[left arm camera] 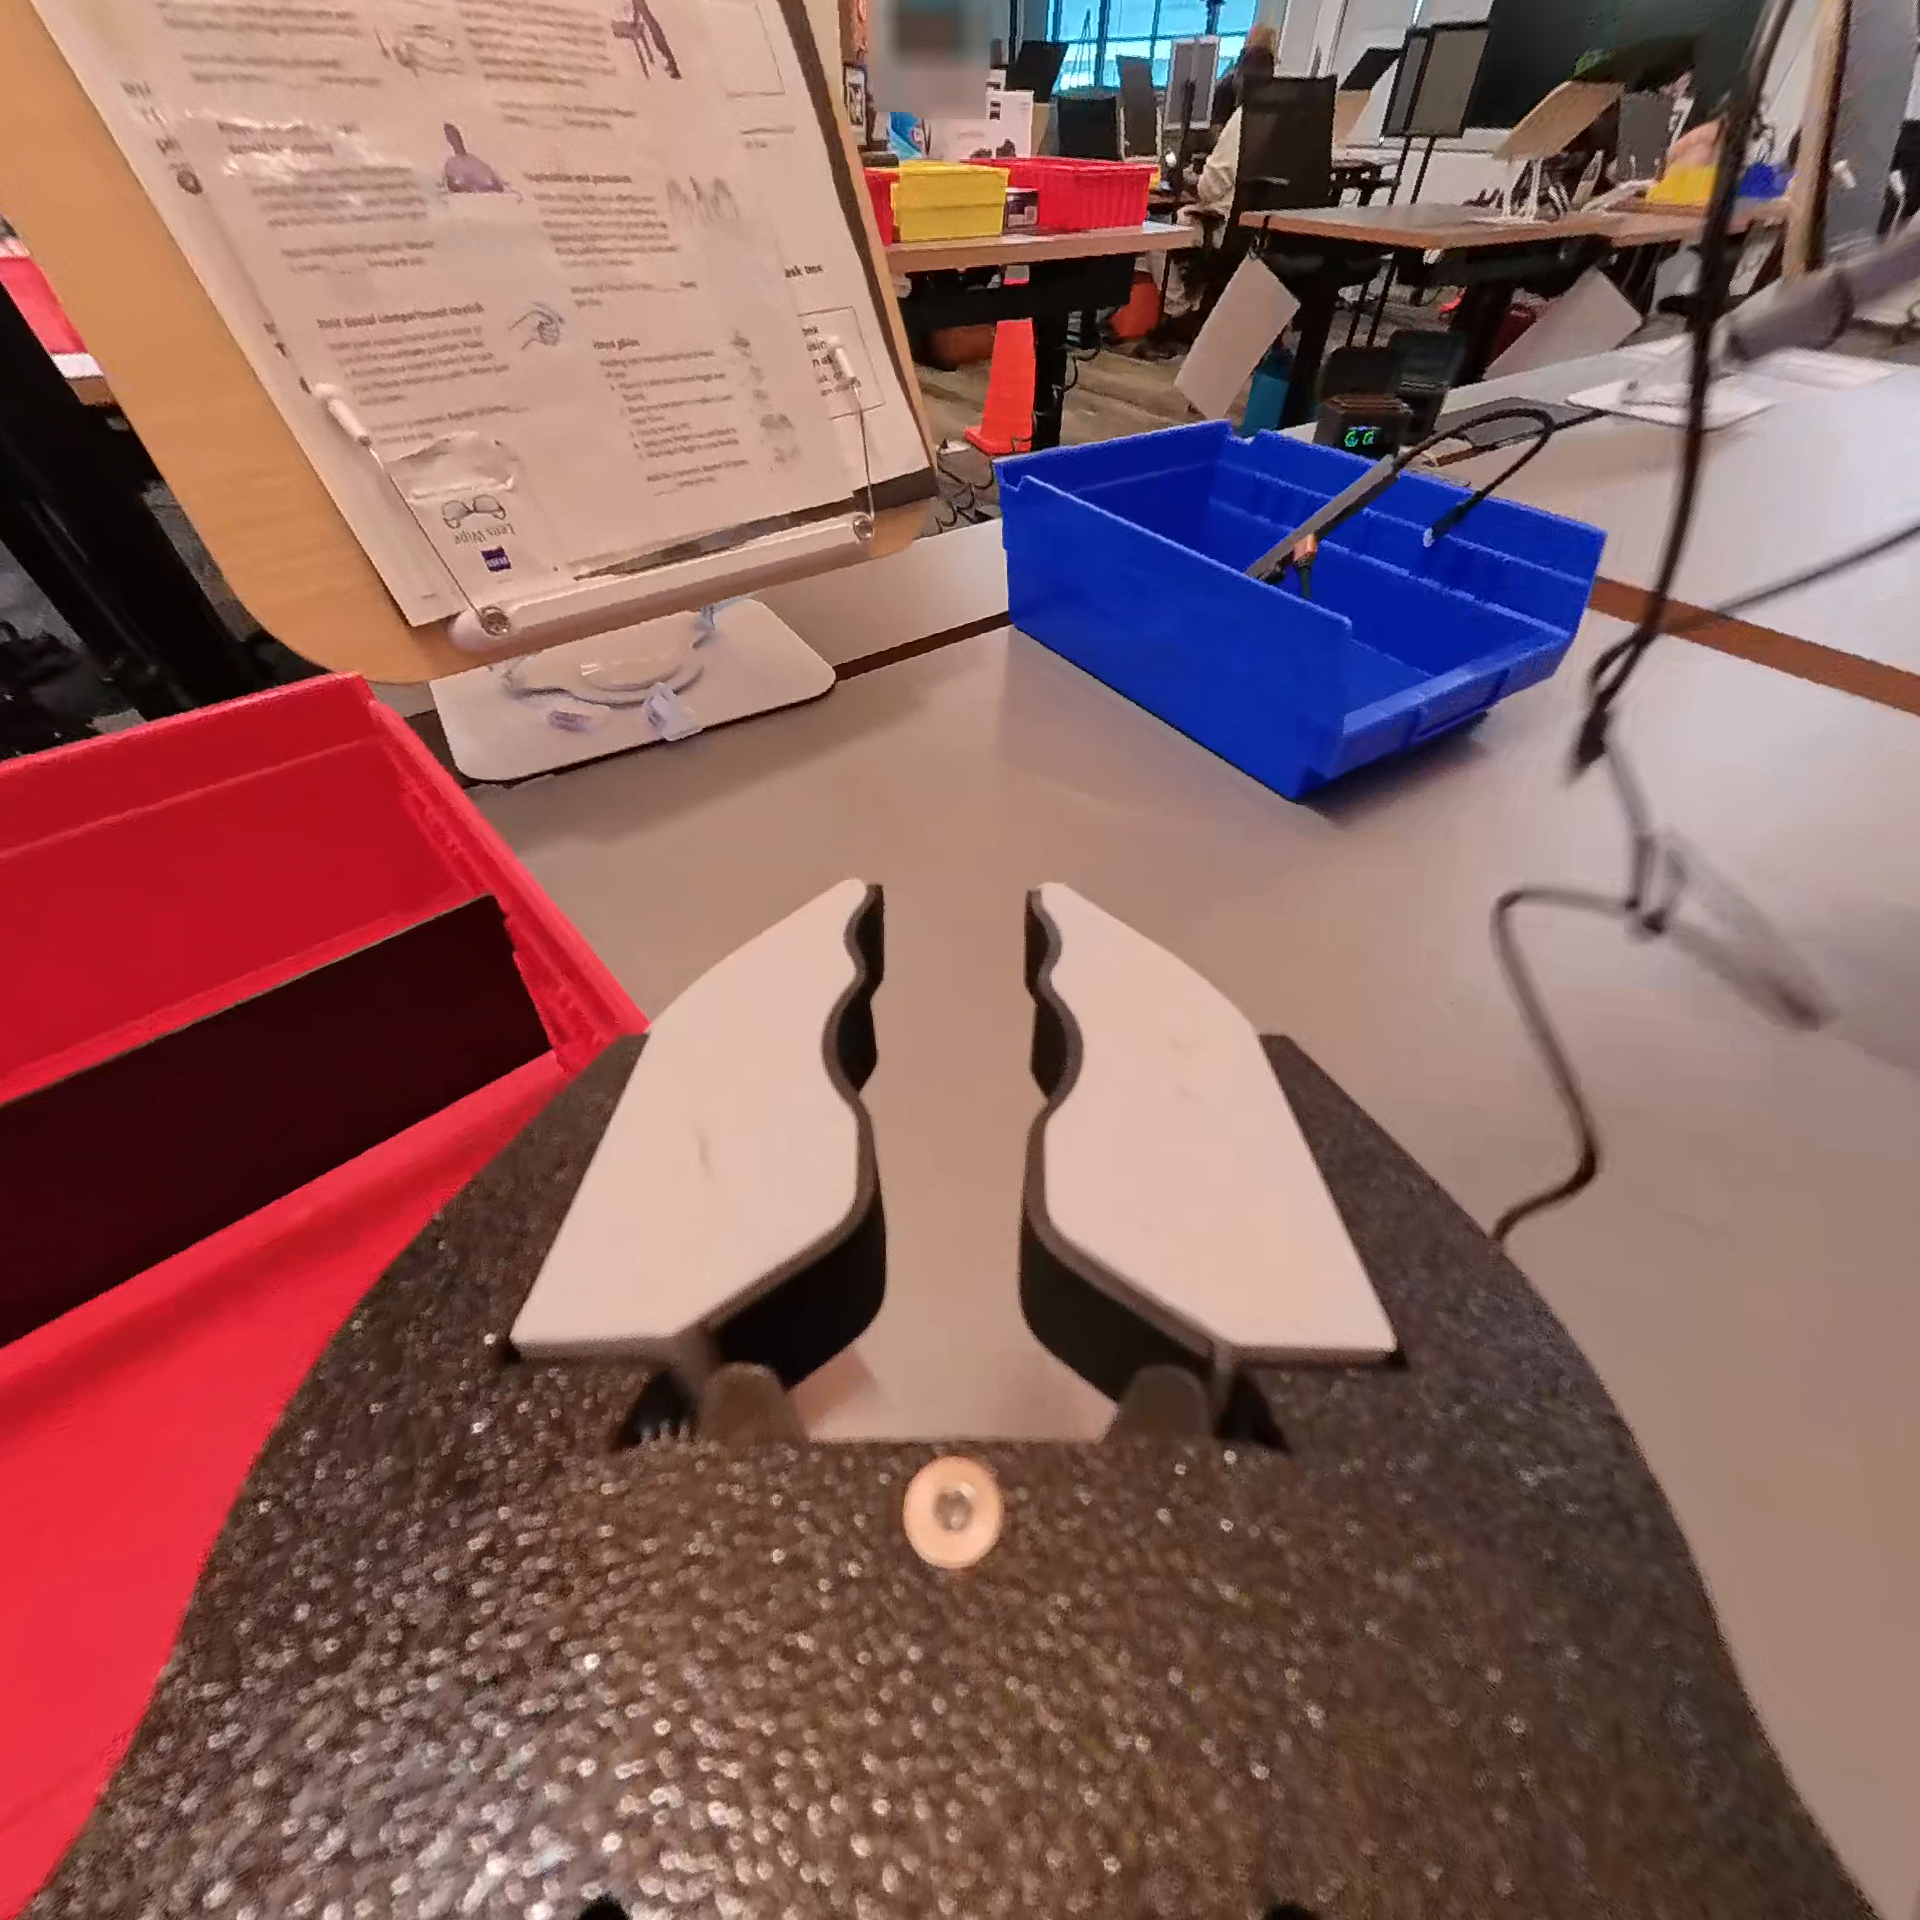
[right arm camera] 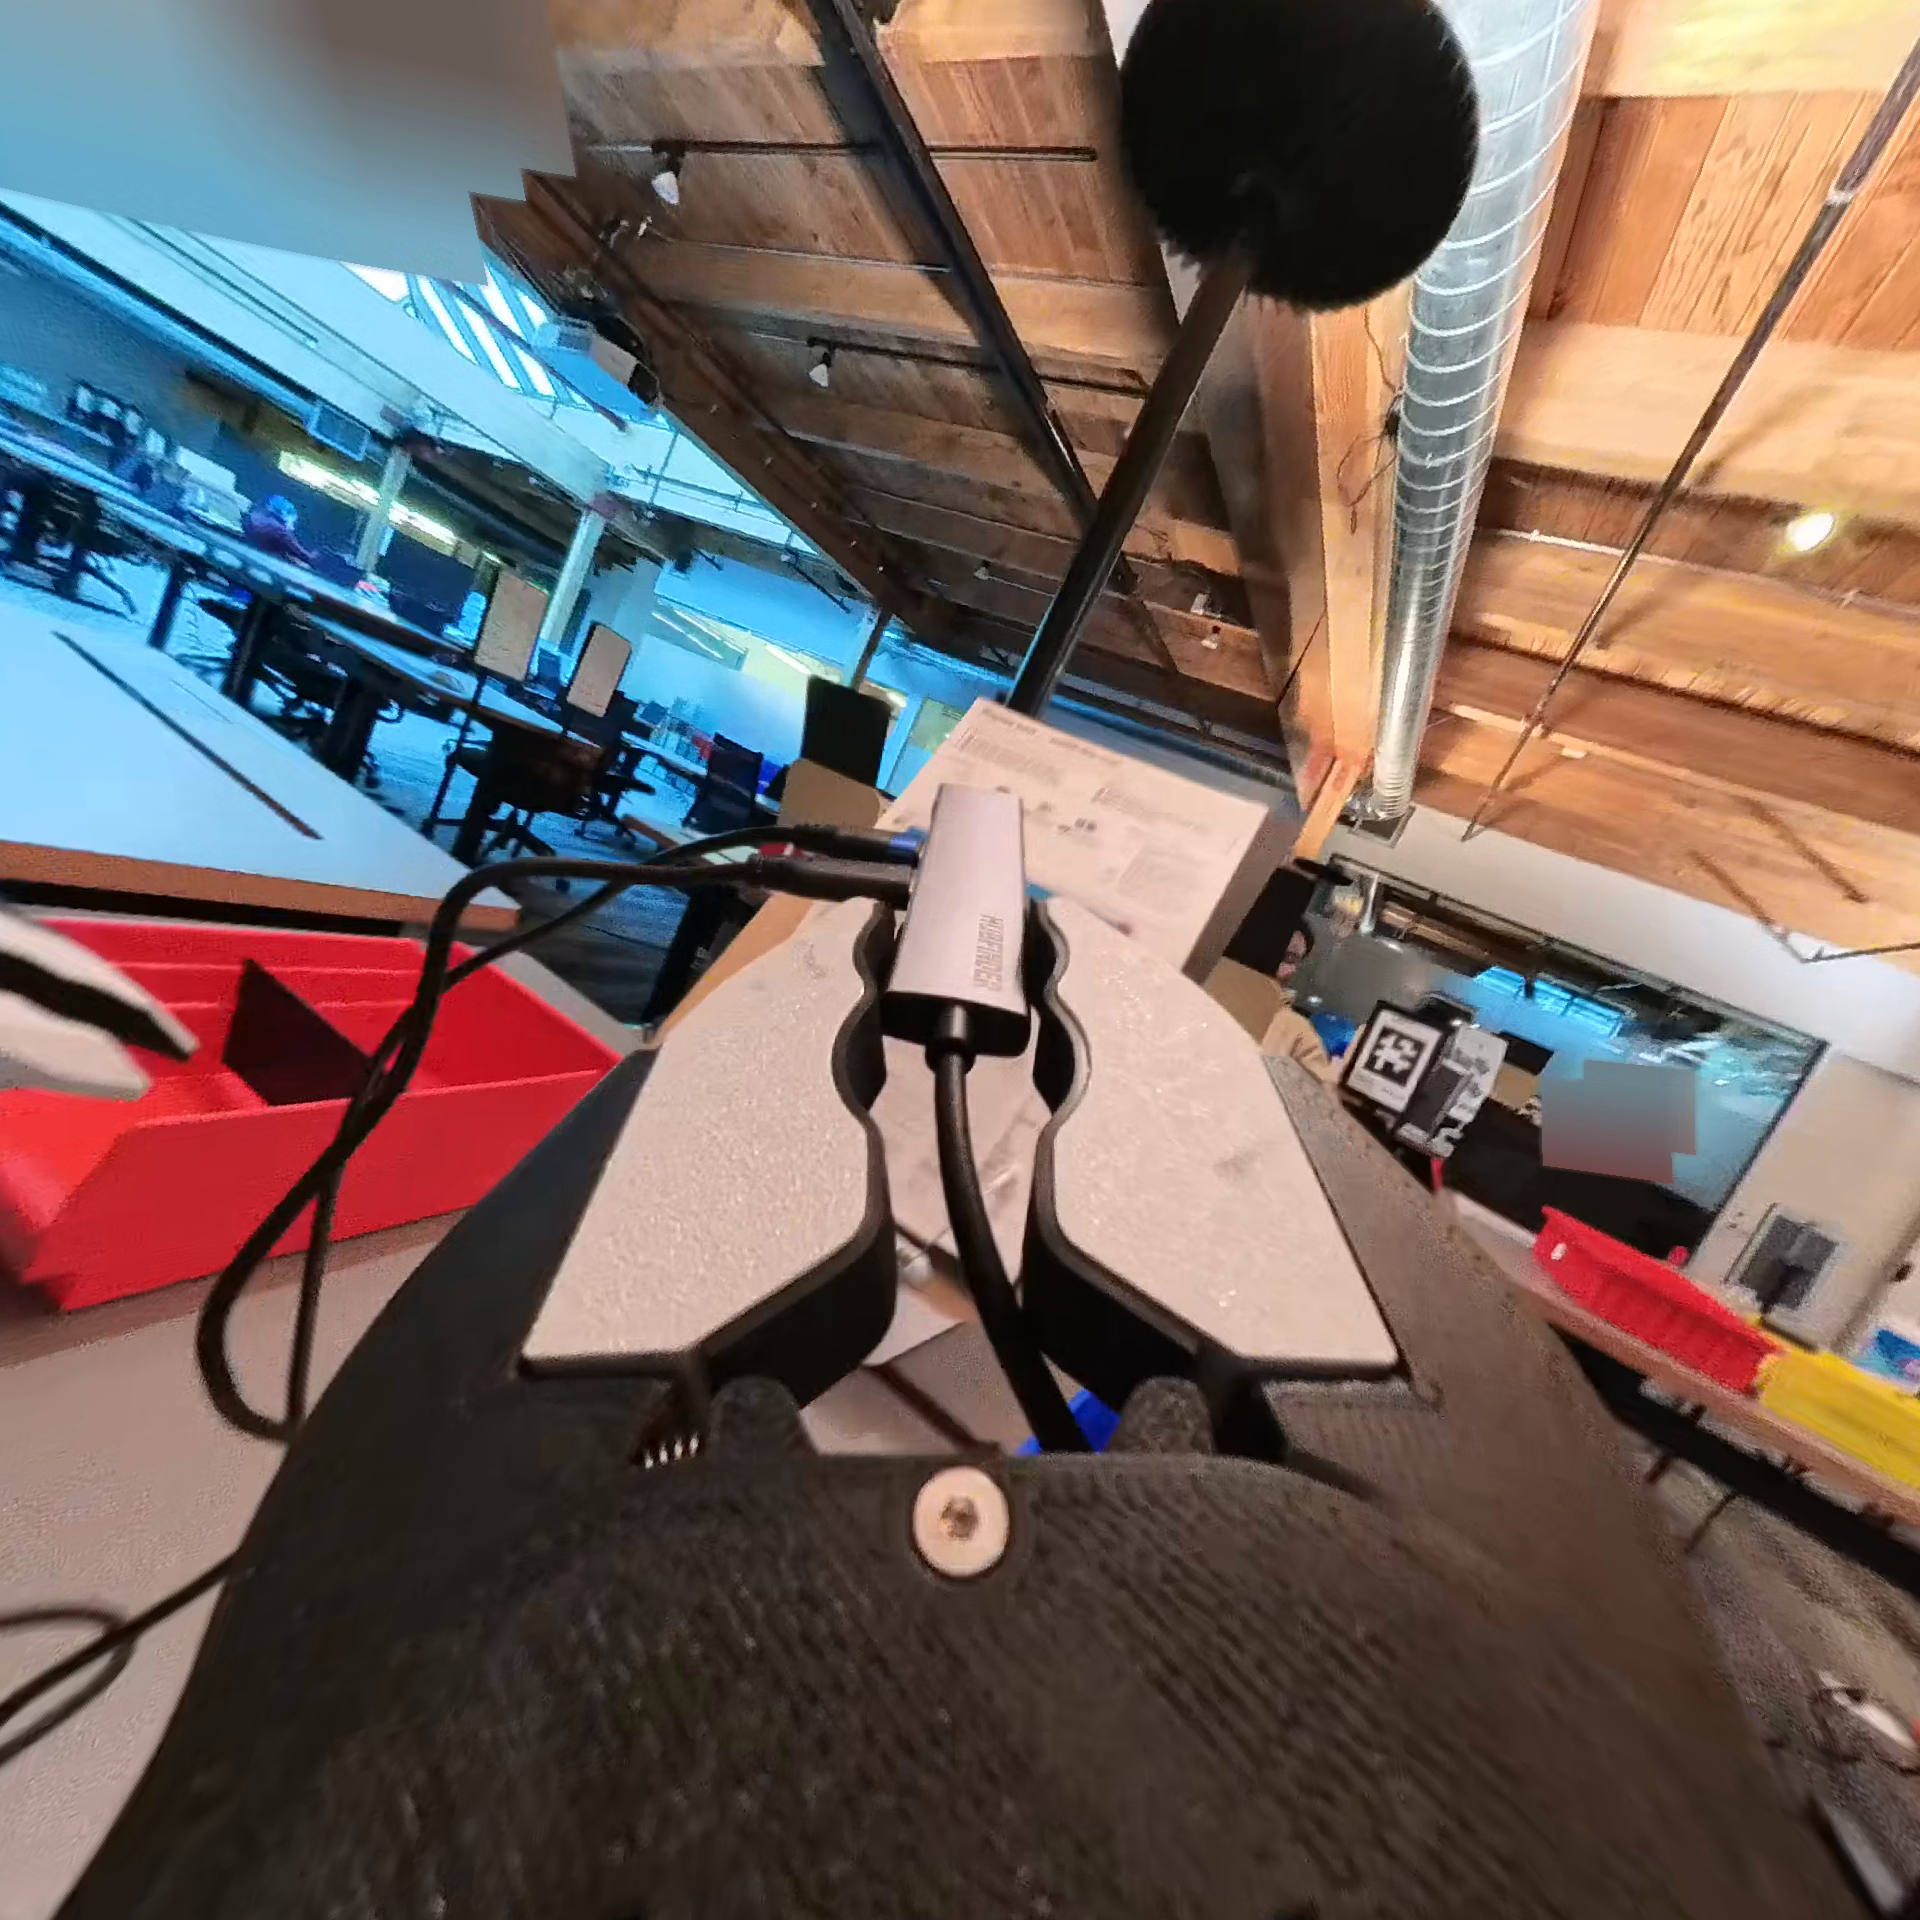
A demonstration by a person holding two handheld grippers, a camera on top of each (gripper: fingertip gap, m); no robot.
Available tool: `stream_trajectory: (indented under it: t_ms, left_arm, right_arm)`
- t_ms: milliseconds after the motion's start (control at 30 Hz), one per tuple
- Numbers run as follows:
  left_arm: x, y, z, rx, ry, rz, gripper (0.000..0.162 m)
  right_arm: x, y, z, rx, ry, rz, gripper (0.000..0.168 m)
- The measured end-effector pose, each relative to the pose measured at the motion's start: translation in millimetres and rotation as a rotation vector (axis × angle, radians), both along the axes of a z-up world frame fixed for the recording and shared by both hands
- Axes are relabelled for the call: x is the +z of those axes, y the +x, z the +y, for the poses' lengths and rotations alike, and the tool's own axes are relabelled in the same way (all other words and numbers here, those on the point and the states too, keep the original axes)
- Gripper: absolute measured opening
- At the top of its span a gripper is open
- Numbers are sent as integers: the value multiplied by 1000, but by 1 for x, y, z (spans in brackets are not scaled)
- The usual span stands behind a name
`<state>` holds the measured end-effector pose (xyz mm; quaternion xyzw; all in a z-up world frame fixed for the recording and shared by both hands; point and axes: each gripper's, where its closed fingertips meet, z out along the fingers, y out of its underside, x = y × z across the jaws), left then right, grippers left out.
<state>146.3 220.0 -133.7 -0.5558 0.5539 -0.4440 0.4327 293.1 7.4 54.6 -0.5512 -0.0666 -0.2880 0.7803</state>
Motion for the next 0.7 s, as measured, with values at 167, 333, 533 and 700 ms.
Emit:
stream_trajectory:
  t_ms: [167, 333, 533, 700]
  left_arm:
    - [-10, 4, -6, -28, 16, 40, 25]
    - [-18, 8, -12, -50, 10, 63, 25]
    - [-26, 11, -14, -58, 10, 88, 25]
    - [-33, 13, -15, -68, 6, 108, 25]
  right_arm:
    - [74, 33, -14, -47, -7, -19, 25]
    - [124, 93, -23, -247, -61, -121, 25]
    - [174, 154, -14, -329, -98, -108, 25]
    - [128, 216, 5, -509, -286, -151, 25]
